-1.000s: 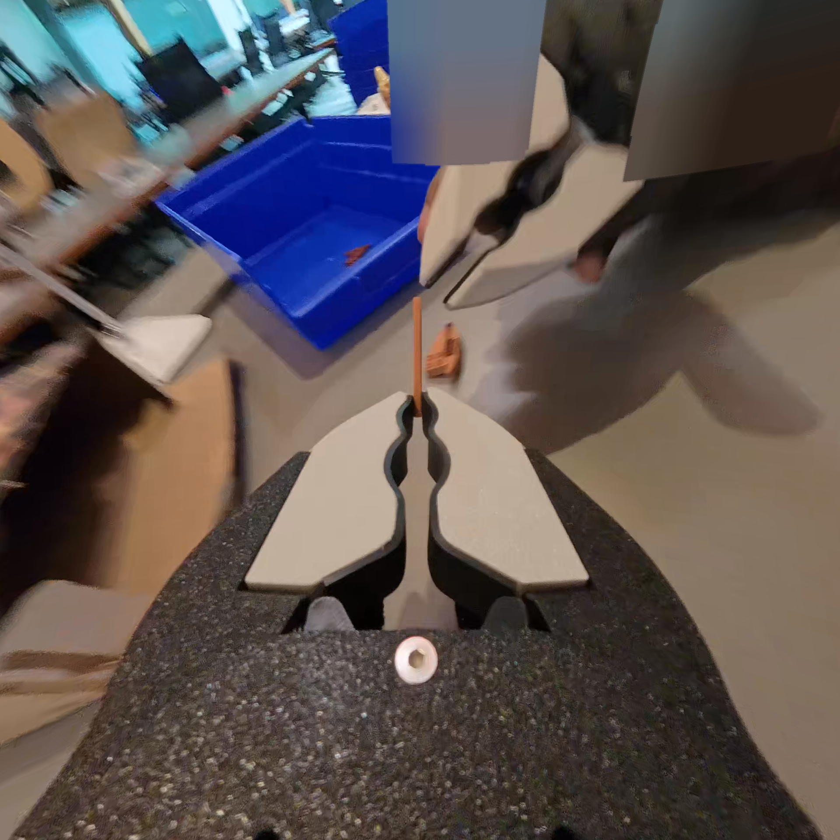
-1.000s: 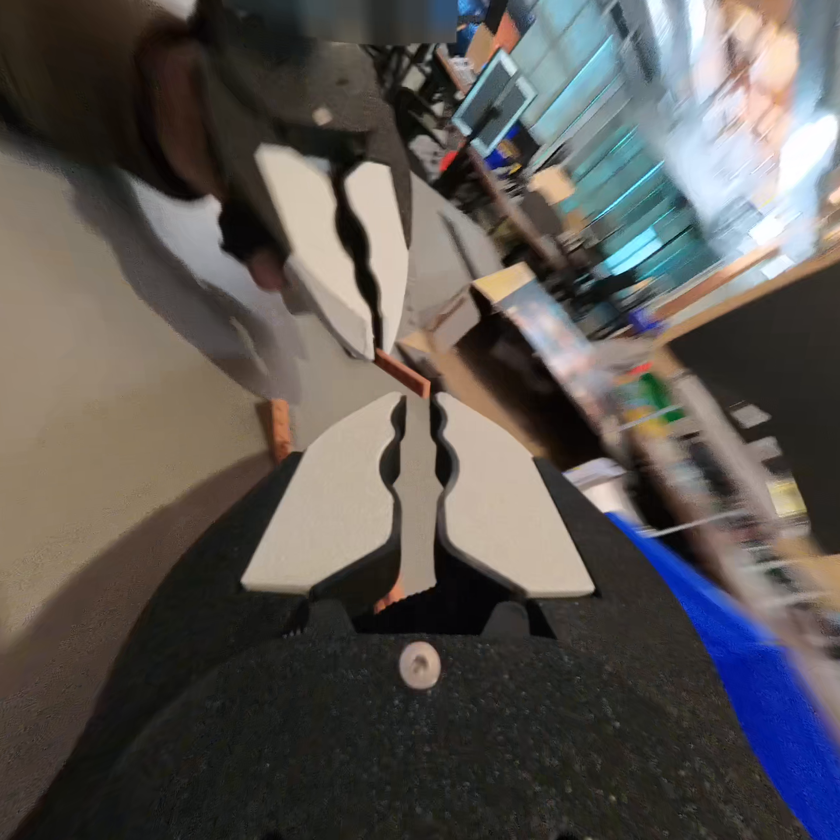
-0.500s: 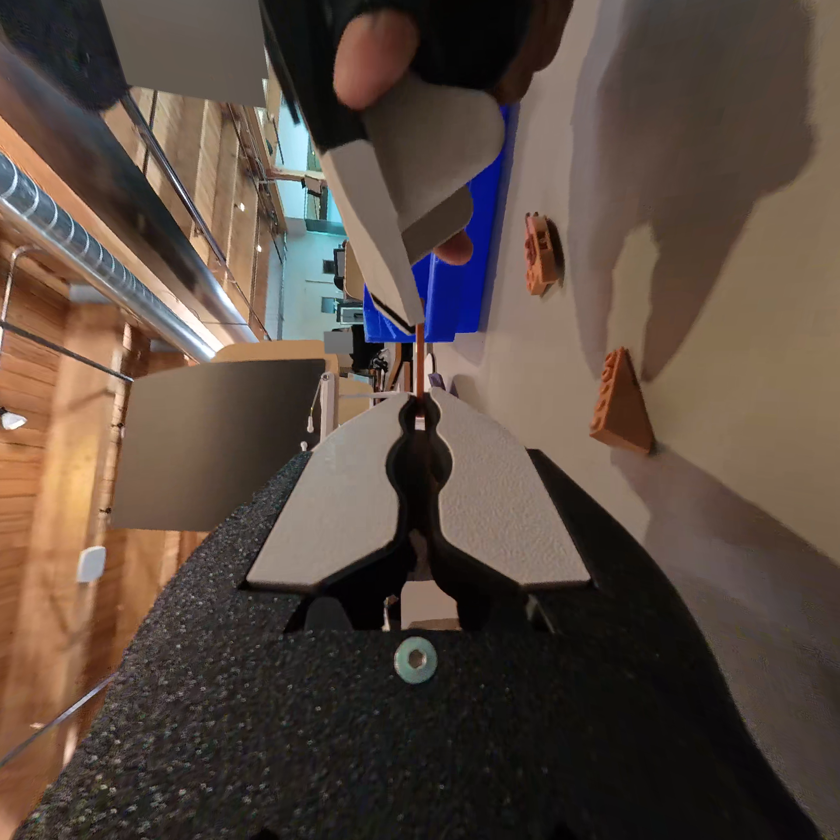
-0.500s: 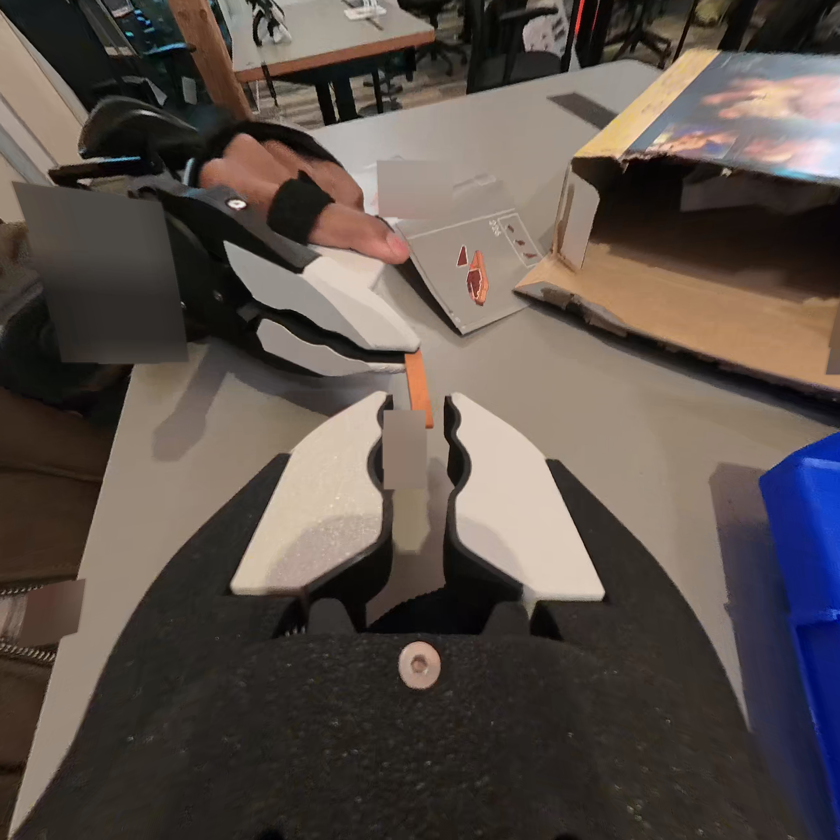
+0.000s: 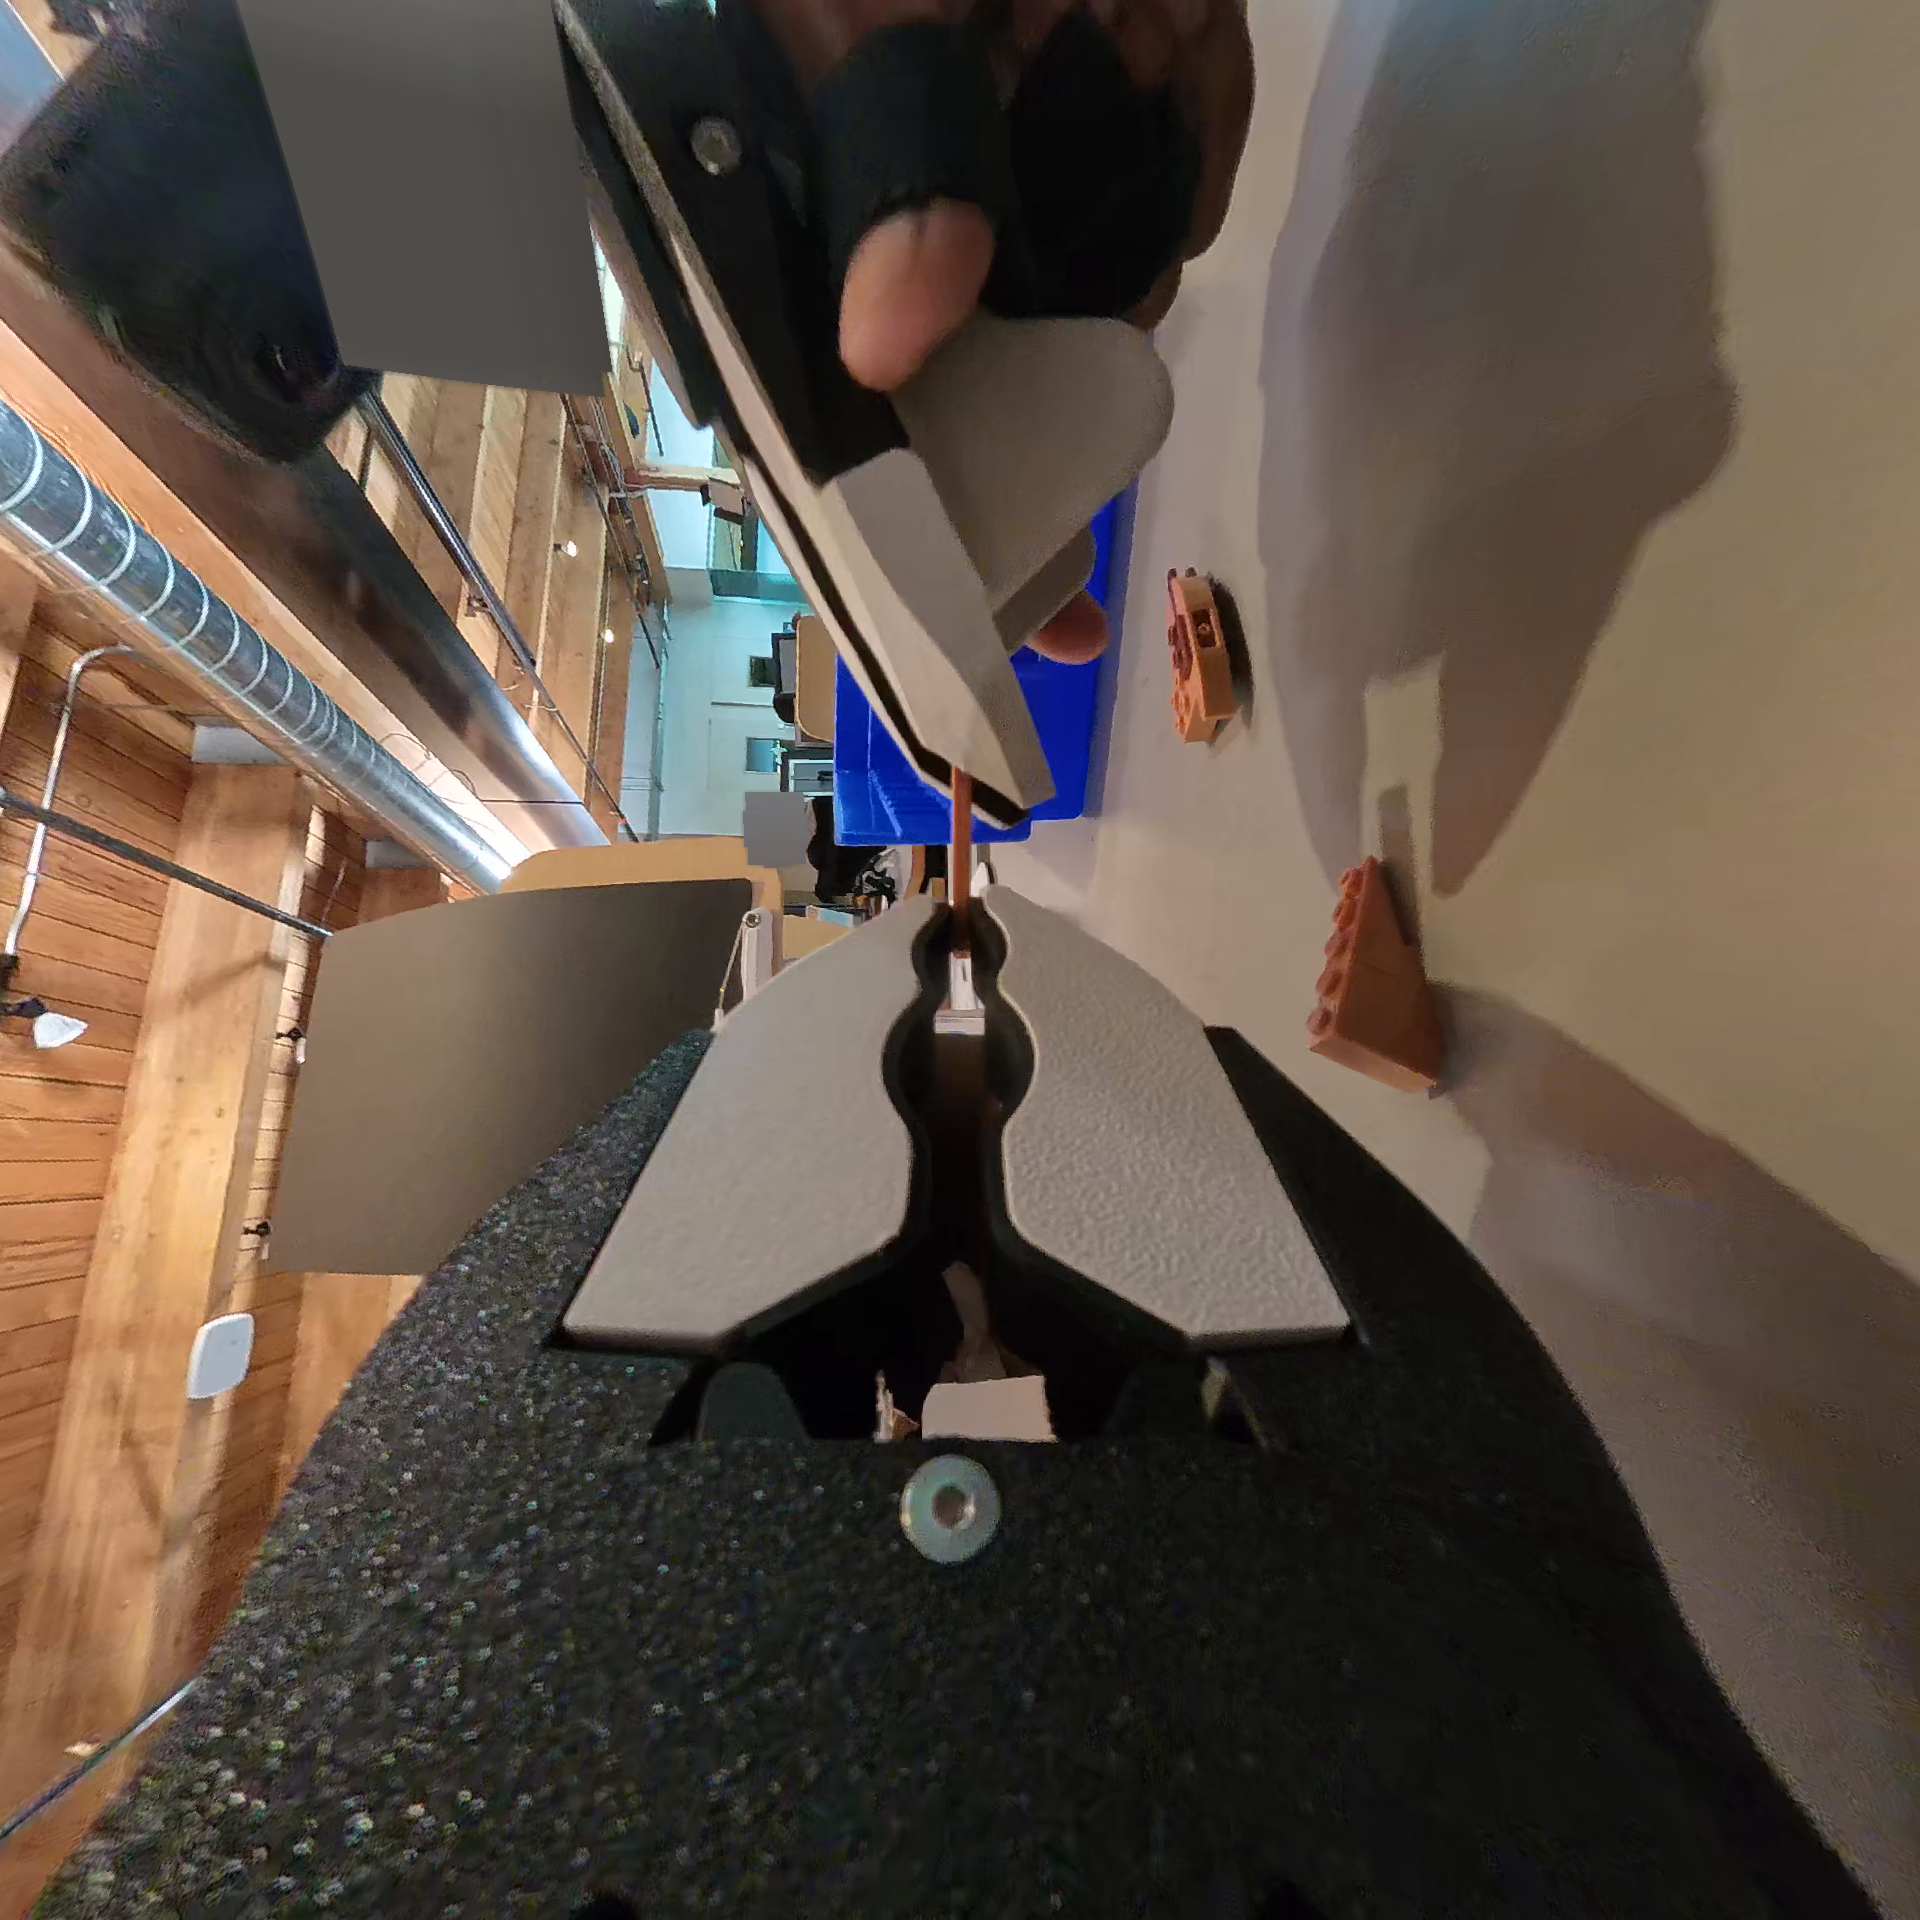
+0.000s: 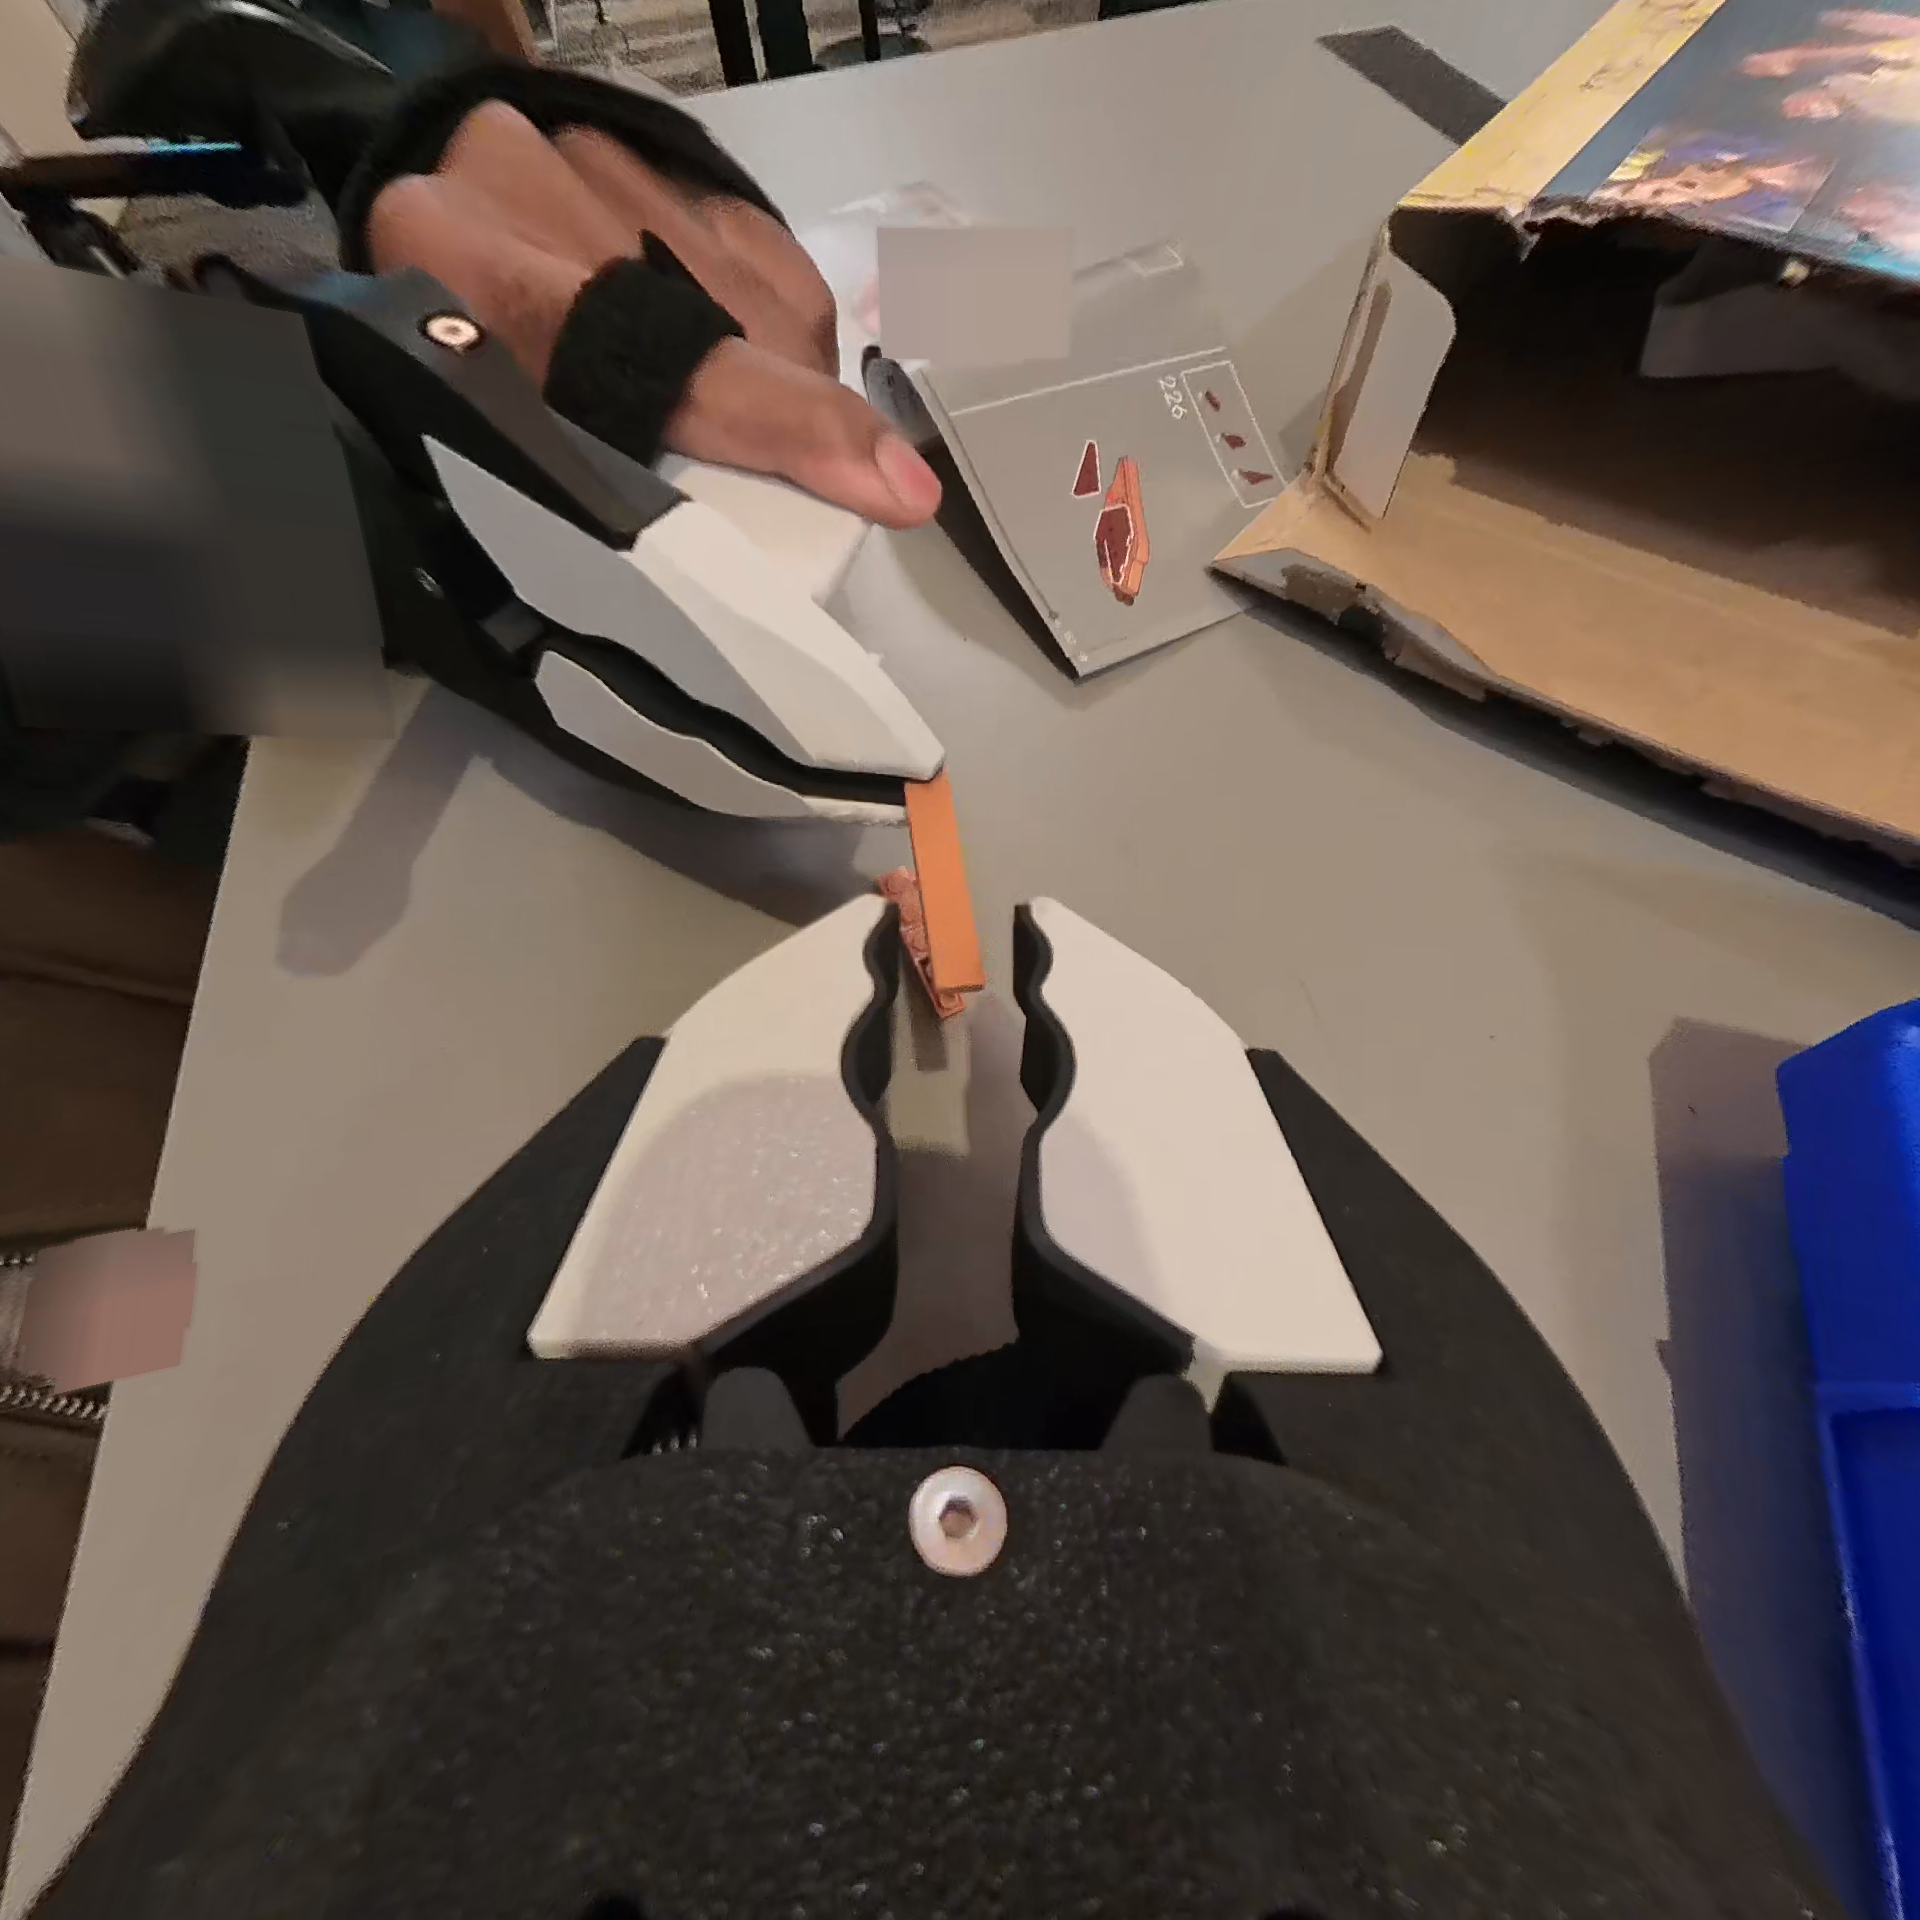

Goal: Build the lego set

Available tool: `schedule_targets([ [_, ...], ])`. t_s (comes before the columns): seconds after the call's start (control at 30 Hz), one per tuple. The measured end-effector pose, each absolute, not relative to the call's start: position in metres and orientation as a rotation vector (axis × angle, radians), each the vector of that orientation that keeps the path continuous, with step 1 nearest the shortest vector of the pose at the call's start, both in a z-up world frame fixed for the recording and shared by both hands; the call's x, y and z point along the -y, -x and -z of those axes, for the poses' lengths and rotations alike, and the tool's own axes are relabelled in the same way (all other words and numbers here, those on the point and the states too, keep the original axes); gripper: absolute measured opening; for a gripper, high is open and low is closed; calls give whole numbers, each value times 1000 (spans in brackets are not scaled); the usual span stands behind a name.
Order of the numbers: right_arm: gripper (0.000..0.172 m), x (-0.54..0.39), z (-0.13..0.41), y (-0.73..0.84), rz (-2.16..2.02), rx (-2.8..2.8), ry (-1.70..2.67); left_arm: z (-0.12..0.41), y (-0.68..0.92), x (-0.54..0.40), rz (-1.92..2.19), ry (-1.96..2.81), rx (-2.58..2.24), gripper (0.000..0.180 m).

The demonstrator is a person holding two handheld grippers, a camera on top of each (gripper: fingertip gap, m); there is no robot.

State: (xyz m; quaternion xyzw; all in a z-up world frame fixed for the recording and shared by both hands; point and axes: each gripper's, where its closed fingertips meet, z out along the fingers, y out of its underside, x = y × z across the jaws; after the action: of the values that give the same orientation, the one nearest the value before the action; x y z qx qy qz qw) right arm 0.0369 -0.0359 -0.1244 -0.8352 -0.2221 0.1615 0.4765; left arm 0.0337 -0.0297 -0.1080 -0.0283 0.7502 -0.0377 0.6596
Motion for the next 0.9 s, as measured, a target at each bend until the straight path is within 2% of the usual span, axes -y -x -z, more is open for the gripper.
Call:
schedule_targets([
  [0.4, 8, 40, 129, -35, -407, 571, 2078, 117, -33, 33, 16, -11, -1725, 3],
  [0.47, 7, 38, 128, -39, -379, 563, 2076, 114, -35, 31, 119, 87, -1724, 5],
  [0.6, 7, 36, 125, -56, -338, 512, 2071, 110, -28, 22, 558, 421, -1822, 23],
  [0.7, 7, 36, 122, -66, -326, 483, 2068, 128, -19, 17, 860, 736, -1998, 27],
  [0.8, 7, 37, 121, -68, -308, 482, 2066, 153, -11, 13, 909, 925, -2144, 32],
  [0.9, 7, 37, 121, -67, -296, 496, 2068, 171, -4, 19, 890, 975, -2255, 30],
])
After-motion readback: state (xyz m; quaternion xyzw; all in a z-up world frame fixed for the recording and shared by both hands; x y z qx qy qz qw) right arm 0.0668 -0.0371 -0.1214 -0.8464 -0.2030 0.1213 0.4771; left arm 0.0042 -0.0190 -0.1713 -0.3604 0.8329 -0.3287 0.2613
